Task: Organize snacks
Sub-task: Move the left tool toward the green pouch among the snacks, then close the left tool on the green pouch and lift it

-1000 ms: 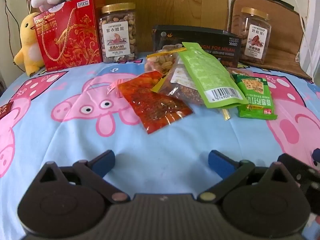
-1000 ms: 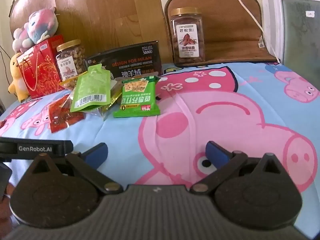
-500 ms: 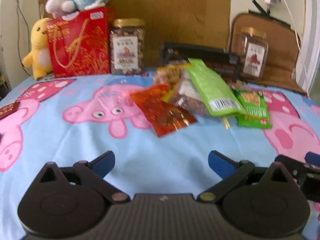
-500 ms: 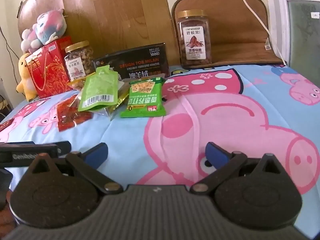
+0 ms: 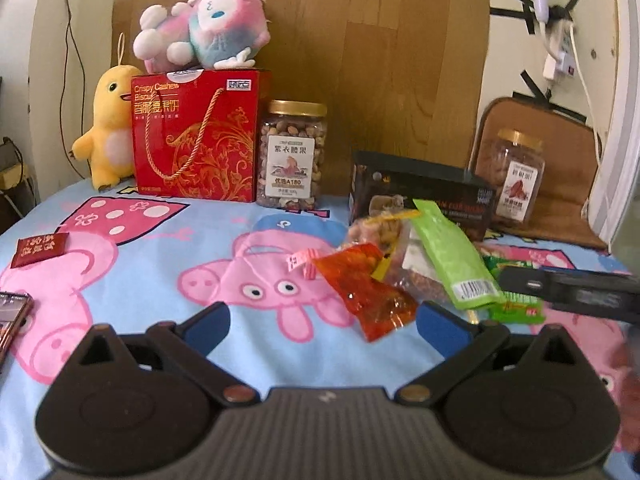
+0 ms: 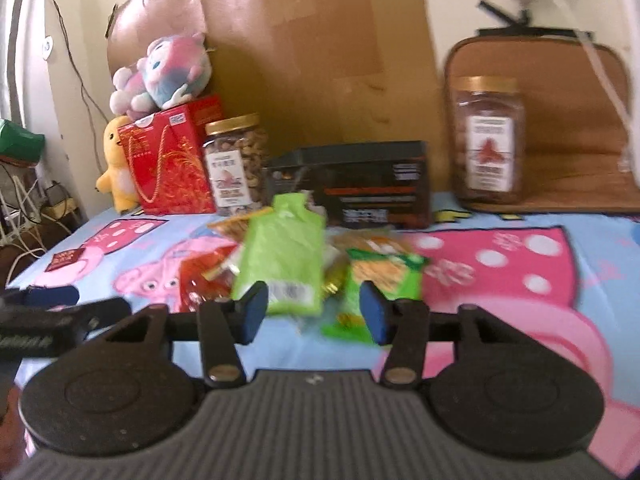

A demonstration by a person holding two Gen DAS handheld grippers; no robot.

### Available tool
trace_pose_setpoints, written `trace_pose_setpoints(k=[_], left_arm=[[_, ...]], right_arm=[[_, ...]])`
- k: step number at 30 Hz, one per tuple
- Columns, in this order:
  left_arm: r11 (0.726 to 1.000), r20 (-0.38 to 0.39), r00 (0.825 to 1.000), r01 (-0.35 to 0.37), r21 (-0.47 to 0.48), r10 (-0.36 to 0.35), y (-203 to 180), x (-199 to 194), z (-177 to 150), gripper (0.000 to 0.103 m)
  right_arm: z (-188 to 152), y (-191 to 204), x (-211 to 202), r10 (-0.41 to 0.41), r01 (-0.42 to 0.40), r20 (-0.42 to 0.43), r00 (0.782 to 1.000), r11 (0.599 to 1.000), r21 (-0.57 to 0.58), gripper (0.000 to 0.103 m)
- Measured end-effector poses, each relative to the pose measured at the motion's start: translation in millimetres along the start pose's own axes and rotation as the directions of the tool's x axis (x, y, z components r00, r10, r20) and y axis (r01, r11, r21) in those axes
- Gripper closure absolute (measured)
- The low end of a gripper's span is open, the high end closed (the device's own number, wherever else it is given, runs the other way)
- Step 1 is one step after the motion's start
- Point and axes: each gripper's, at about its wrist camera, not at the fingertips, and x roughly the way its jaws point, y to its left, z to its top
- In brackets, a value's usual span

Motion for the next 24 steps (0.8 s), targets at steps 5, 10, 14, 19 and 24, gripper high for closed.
trace_pose_setpoints(k=[5,10,14,19,24], left_arm=[[1.000,-0.014,1.000,-0.007,-0.017,0.007,9,-4,0,0.000],[0.999,-0.063,0.997,0.036,-0.029,-0.037,14,0,4,0.006],[0.975,-0.135,0.967,0.203,-0.096,-0.215,12,17,9,0.012],[0.952,-0.147,0.942,0.286,-0.114,-0.300,3,43,21,0.017],[0.924,-0.165,0.910,0.363,-0.121,-0.380,-9,68,30,0.022]], right_arm=[[4,23,38,-0.022,0.014,-0.062,0.998,0.993,-0.120,0.031],[-8,25,20,-0.007,-0.002,-0.078,0.997,0.994,-0.113,0.086],[-22,20,-3,0.045,-0.051,-0.112,0.993,0.997,-0.058,0.097],[-29,18,-16,0.091,-0.098,-0.116,0.989,0.994,-0.048,0.091],[-35,-2,-19,0.082,-0.077,-0.114,0.990,0.996,0.045,0.068]])
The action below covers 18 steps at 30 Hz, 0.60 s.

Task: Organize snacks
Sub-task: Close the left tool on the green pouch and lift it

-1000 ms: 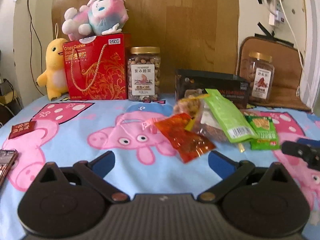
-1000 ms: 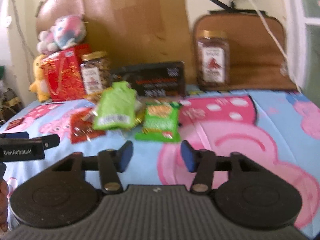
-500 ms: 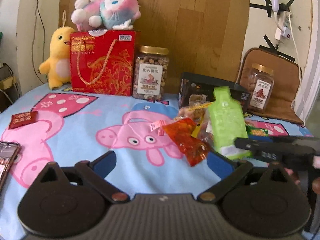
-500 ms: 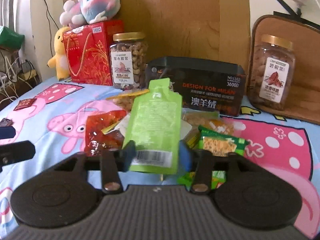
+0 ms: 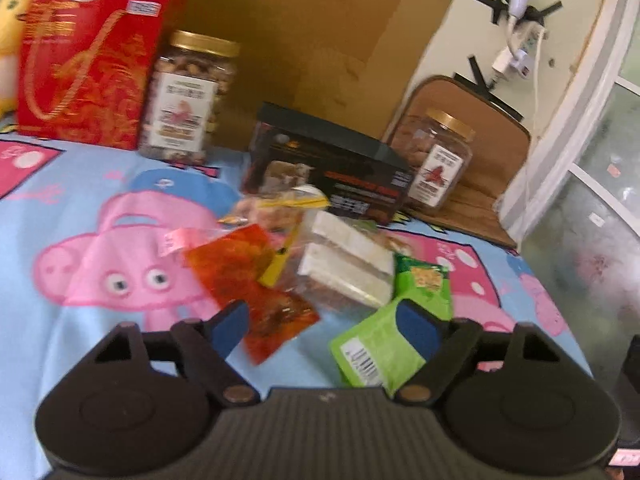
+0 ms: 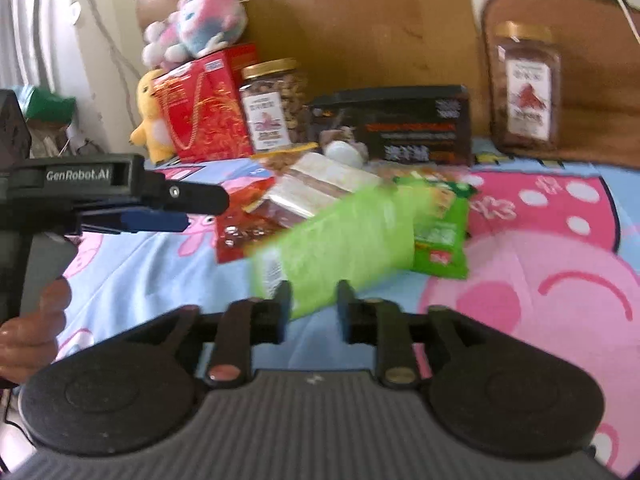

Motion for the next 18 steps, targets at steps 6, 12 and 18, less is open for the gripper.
trace_pose_setpoints(k=[6,12,18], left_arm=[[0.992,-0.072,0.997,0.035,0.121,-0.026,-20,30,4,0.025],[0.983,-0.206,0.976,0.108,0.145,-0.077,-27,53,1,0.074],[0.988,-0.192,0.976,0.120,0.097,-0.099,-31,34,-15,0.079]], right_arm=[[2,-25,1,0.053,-0.048,-0.025,0.998,0.984,0.172,0.067],[-8,-39,-6,0.126,-0.115,-0.020,0.992,0.951,0.288,0.057],[-6,-37,-5,0.115,-0.112,0.003,0.993,0.963,0.247,0.056]])
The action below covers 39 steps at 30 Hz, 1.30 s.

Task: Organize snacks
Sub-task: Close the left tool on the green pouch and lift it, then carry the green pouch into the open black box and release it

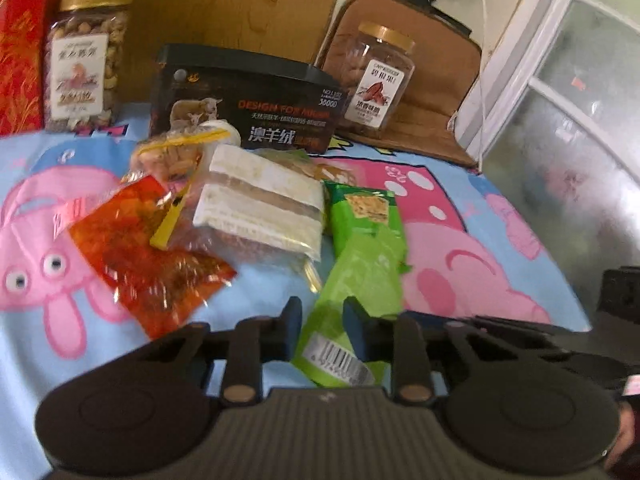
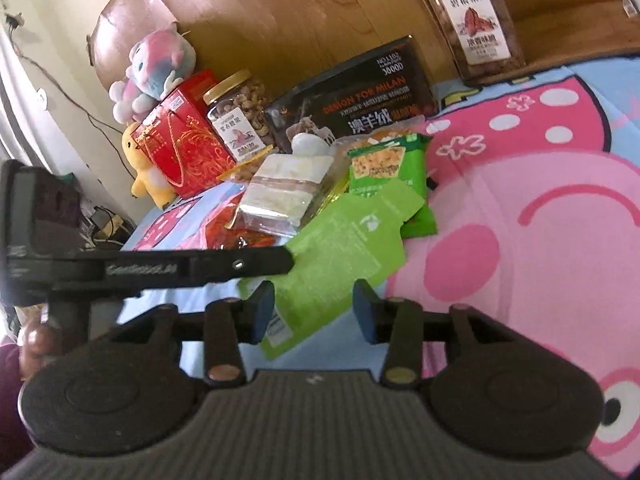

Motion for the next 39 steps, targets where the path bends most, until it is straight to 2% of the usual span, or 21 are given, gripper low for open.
trace_pose_setpoints(k=[3,5,8,9,10,11,13,16,19,22,24,26,29,30,32,33,34,35,37,38,39], left_arm=[[0.996,-0.009,0.999,0.039,-0.083,-0.040,5,-6,-10,0.077],[0.994,-0.021,0.999,0.034,-0.106,-0.036,6,-3,-14,0.072],[0.991,-0.012,0.999,0.048,-0.128,-0.050,7,-2,-14,0.072],[0.988,-0.013,0.998,0.061,-0.141,-0.063,8,-1,-14,0.075],[0.984,-0.015,0.996,0.085,-0.156,-0.088,9,0,-14,0.085],[0.974,-0.018,0.991,0.128,-0.187,-0.134,12,1,-14,0.089],[0.961,-0.005,0.986,0.162,-0.223,-0.168,13,1,-14,0.093],[0.963,0.006,0.989,0.148,-0.226,-0.151,11,-1,-15,0.093],[0.959,0.019,0.989,0.147,-0.243,-0.147,16,-4,-17,0.093],[0.950,0.050,0.986,0.166,-0.265,-0.159,24,-13,-21,0.095],[0.932,0.071,0.984,0.176,-0.316,-0.162,37,-20,-25,0.095],[0.902,0.093,0.977,0.213,-0.376,-0.192,52,-24,-29,0.095],[0.877,0.107,0.971,0.239,-0.417,-0.213,64,-27,-34,0.094],[0.872,0.103,0.971,0.238,-0.427,-0.215,66,-26,-34,0.093],[0.880,0.093,0.974,0.225,-0.418,-0.205,62,-23,-32,0.091],[0.891,0.084,0.977,0.212,-0.402,-0.195,58,-21,-29,0.088],[0.899,0.070,0.978,0.207,-0.387,-0.195,55,-18,-26,0.073],[0.904,0.058,0.979,0.203,-0.376,-0.196,53,-16,-26,0.063],[0.924,0.056,0.982,0.187,-0.334,-0.179,43,-9,-23,0.068],[0.931,0.046,0.983,0.183,-0.316,-0.178,40,-8,-23,0.091],[0.931,0.031,0.981,0.193,-0.310,-0.193,37,-4,-23,0.091]], right_arm=[[-2,-1,0,0.001,-0.001,0.015,1.000,1.000,-0.026,0.056],[-4,-3,-1,0.009,-0.008,0.028,1.000,0.999,-0.036,0.056],[-5,-8,-3,0.028,-0.028,0.043,0.999,1.000,-0.006,0.056],[-5,-11,-4,0.035,-0.036,0.043,0.998,0.999,0.014,0.056],[-4,-13,-4,0.042,-0.044,0.042,0.998,0.998,0.033,0.056],[-4,-16,-4,0.053,-0.056,0.043,0.998,0.997,0.056,0.056],[-4,-25,-5,0.086,-0.091,0.044,0.995,0.987,0.130,0.056],[-1,-37,-9,0.129,-0.136,0.044,0.991,0.964,0.228,0.056],[-2,-36,-15,0.104,-0.111,0.045,0.994,0.969,0.221,0.056],[-6,-28,-17,0.089,-0.094,0.038,0.995,0.983,0.155,0.055],[-8,-17,-17,0.094,-0.095,0.019,0.995,0.992,0.077,0.054],[-10,-5,-14,0.107,-0.107,-0.010,0.994,0.994,-0.012,0.038],[-14,23,-7,0.077,-0.084,-0.046,0.996,0.980,-0.182,0.018],[-16,31,-3,0.061,-0.073,-0.061,0.996,0.969,-0.237,0.016],[-20,46,6,0.005,-0.028,-0.068,0.998,0.937,-0.349,0.015],[-23,54,12,-0.025,-0.003,-0.066,0.997,0.916,-0.400,0.015],[-24,58,17,-0.048,0.014,-0.065,0.997,0.899,-0.438,0.015],[-27,62,21,-0.066,0.028,-0.063,0.996,0.881,-0.472,0.014],[-30,69,30,-0.101,0.058,-0.051,0.994,0.840,-0.539,0.014],[-31,70,33,-0.104,0.065,-0.041,0.994,0.833,-0.549,0.015],[-30,69,34,-0.099,0.061,-0.041,0.994,0.838,-0.542,0.015]])
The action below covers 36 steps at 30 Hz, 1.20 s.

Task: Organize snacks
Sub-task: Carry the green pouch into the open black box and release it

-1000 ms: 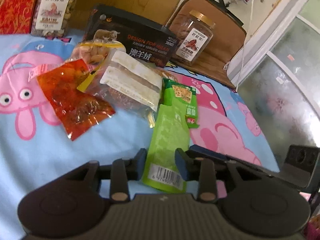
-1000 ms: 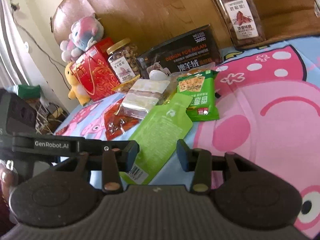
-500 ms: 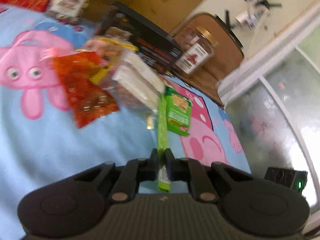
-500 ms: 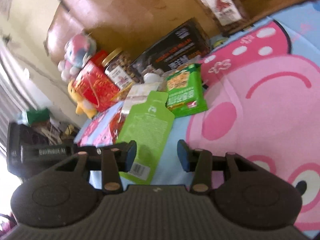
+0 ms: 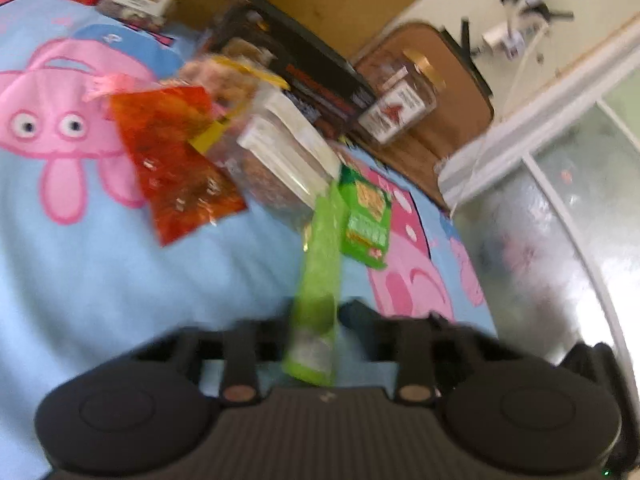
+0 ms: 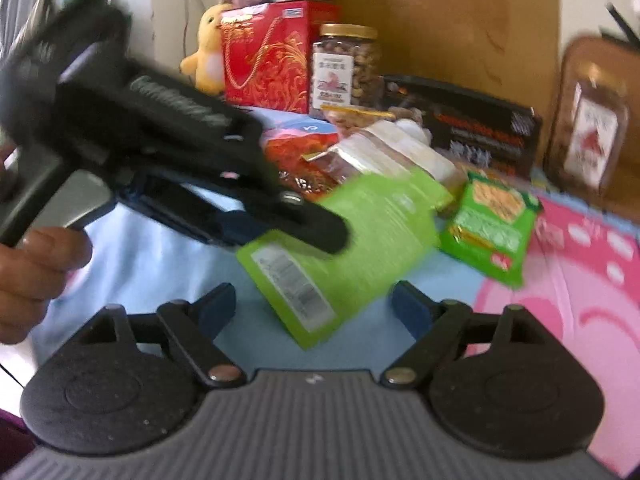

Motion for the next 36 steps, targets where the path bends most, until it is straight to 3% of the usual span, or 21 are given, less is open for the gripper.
trace_pose_setpoints(k=[1,3,4,9,16,23,27,31,33,34,36], left_arm=[[1.000,0.003,1.000,0.019,-0.007,-0.019,0,0,-1,0.093],[1.000,0.012,1.000,0.021,0.001,-0.021,-2,-3,-2,0.093],[1.000,0.016,1.000,0.020,0.009,-0.020,-4,-5,-3,0.093],[0.999,0.052,0.998,0.040,0.006,-0.041,-9,-21,0,0.093],[0.994,0.139,0.987,0.066,0.087,-0.078,-34,-44,29,0.092],[0.988,0.178,0.981,0.057,0.143,-0.082,-48,-25,113,0.092],[0.995,0.164,0.985,0.042,0.095,-0.057,-43,3,168,0.091],[0.999,0.146,0.989,0.006,0.050,-0.013,-32,32,212,0.087],[0.999,0.153,0.988,-0.041,0.023,0.037,-26,43,228,0.071],[0.998,0.162,0.985,-0.068,0.014,0.065,-24,44,232,0.060],[0.996,0.186,0.979,-0.092,0.015,0.088,-19,45,238,0.055]], right_arm=[[0,-1,0,0.002,-0.002,0.002,1.000,1.000,0.000,0.016],[-1,-4,-1,-0.019,0.019,0.020,1.000,1.000,-0.002,0.030],[-1,-2,-3,-0.035,0.035,0.031,0.999,0.999,-0.004,0.043],[2,3,-12,-0.020,0.019,0.103,0.995,1.000,0.013,0.047],[18,30,-29,-0.137,0.194,0.301,0.944,0.966,-0.170,0.058],[74,-10,-2,-0.175,0.252,0.368,0.913,0.952,-0.173,0.059],[114,-48,23,-0.172,0.216,0.338,0.925,0.972,-0.095,0.059],[146,-86,53,-0.155,0.157,0.278,0.948,0.987,0.015,0.063],[153,-101,64,-0.156,0.147,0.256,0.954,0.988,0.055,0.063],[155,-109,66,-0.191,0.176,0.262,0.946,0.981,0.080,0.063],[159,-120,70,-0.228,0.204,0.245,0.942,0.972,0.120,0.062]])
